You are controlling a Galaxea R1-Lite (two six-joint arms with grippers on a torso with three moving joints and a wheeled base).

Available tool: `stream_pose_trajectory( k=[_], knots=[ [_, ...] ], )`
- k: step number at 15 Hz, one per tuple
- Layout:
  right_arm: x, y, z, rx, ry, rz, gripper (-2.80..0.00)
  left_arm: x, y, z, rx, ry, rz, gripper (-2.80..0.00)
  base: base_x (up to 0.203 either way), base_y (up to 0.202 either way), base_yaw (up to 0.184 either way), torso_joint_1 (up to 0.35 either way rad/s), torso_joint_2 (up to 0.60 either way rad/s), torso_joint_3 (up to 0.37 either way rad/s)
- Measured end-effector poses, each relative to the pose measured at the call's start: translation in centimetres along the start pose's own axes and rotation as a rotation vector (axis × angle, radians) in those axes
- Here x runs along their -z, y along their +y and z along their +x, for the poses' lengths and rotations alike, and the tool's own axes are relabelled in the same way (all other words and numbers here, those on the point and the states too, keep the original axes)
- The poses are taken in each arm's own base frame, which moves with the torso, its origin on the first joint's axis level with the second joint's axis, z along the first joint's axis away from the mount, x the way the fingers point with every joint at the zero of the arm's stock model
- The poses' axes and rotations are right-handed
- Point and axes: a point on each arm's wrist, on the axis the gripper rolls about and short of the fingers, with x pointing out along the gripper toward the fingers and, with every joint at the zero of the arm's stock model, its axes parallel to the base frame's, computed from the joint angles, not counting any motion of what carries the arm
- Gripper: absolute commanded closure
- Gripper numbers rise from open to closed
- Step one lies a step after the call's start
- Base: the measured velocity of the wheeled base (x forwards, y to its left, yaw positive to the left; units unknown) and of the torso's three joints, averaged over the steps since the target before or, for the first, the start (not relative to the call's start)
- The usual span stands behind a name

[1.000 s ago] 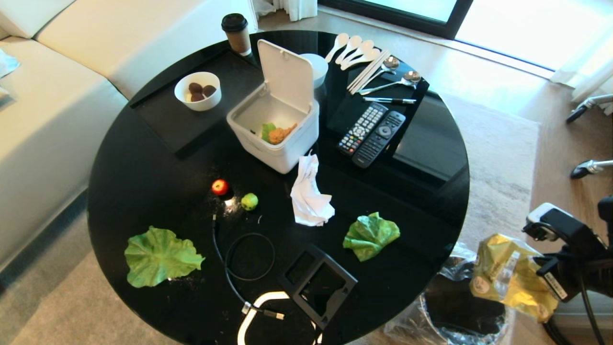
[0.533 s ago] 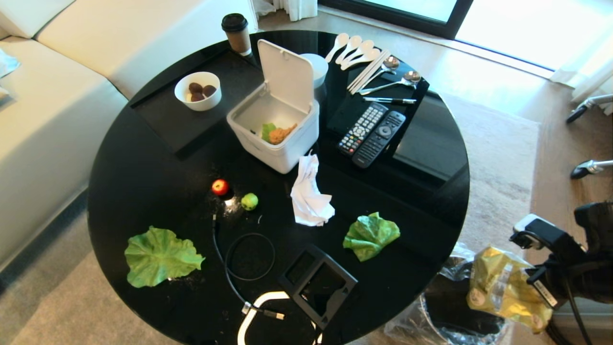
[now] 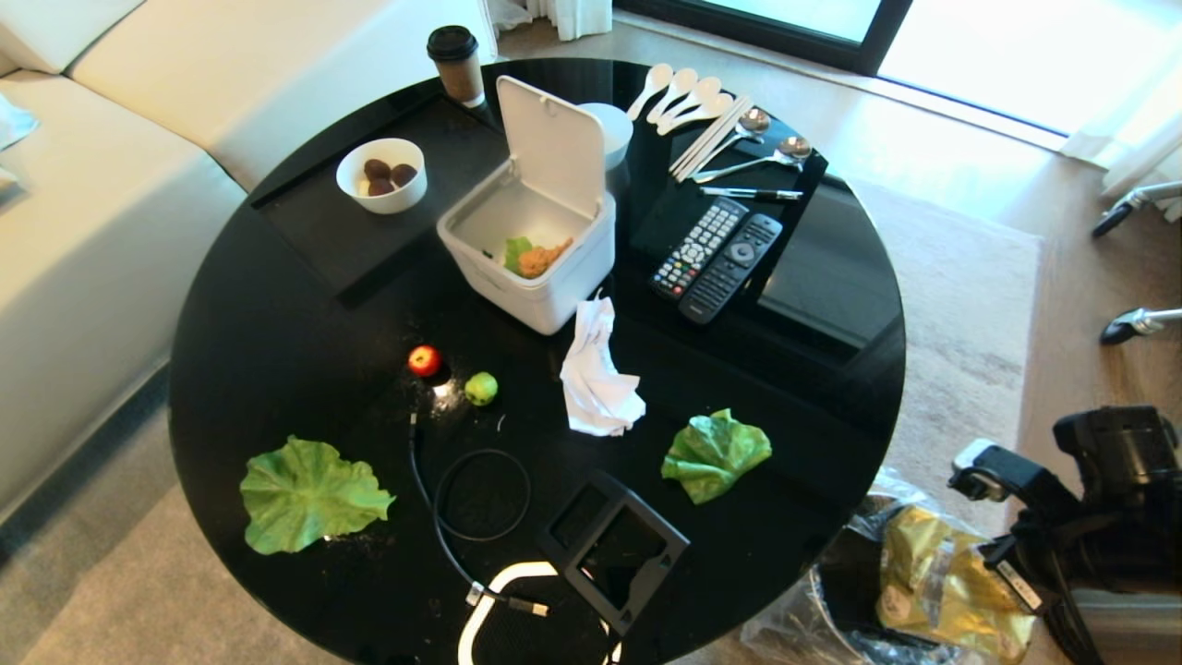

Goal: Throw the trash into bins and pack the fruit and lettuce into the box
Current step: Throw it into the trash can

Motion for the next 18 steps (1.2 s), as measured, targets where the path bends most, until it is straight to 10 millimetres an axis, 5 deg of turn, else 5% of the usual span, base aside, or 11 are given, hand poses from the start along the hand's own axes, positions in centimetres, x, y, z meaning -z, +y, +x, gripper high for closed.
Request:
stream_pose_trajectory(
  k=[18],
  knots=[
    [-1.0,-0.3,1.5,-0.024,0.004,-0.003,0.00,0.0,0.0,0.0,0.000,0.000,0.000,0.00,0.000,0.000,0.000,0.000,0.00,0.000]
  ],
)
